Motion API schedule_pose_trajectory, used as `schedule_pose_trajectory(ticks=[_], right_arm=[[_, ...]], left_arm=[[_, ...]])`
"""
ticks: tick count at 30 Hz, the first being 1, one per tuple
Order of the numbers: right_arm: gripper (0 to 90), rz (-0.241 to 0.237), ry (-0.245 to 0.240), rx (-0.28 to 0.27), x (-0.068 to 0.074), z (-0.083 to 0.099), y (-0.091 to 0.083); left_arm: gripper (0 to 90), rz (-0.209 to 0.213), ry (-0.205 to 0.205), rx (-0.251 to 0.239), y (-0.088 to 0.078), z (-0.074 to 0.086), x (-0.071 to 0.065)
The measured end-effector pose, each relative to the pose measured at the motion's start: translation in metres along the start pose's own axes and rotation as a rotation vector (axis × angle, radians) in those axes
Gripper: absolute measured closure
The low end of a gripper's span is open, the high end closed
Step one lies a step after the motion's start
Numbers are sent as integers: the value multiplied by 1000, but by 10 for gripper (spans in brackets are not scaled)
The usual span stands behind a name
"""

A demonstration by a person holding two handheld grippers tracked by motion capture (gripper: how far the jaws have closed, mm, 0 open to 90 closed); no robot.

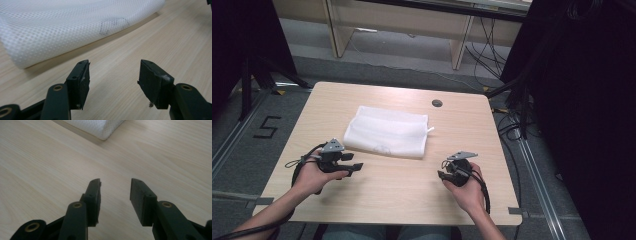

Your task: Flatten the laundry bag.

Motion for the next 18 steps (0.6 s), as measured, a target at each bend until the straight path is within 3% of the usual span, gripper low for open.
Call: schedule_pose_trajectory(ticks=[2,3,6,7,9,10,16,18], right_arm=[[610,-15,9,7,1,-1,2],[609,-12,43,-10,3,-1,6],[608,-14,44,-29,3,-3,11],[609,-27,11,8,1,-6,11],[611,-12,14,-30,5,-8,17],[612,-19,2,8,5,-12,13],[611,-1,-13,-24,1,-28,15],[609,13,-15,-6,3,-36,20]], left_arm=[[423,-4,6,2,1,1,-2],[426,-7,6,6,0,1,-2],[441,-10,-7,-7,-1,0,-1],[447,-10,-33,-24,-1,-1,0],[456,-18,-33,-26,-2,-1,1],[462,-21,-35,-27,-2,0,1],[526,-29,-33,-21,-3,1,-2],[555,-27,6,37,-5,2,-3]])
Point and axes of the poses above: each handheld gripper's, and its own axes: y roughly forward along the jaws, z roughly out of its underside, x roughly to its left, the point moved 2 cm from there along y, roughly forward along the jaws, and after that the axes turned 6 degrees about -x, right-handed, at the moved point
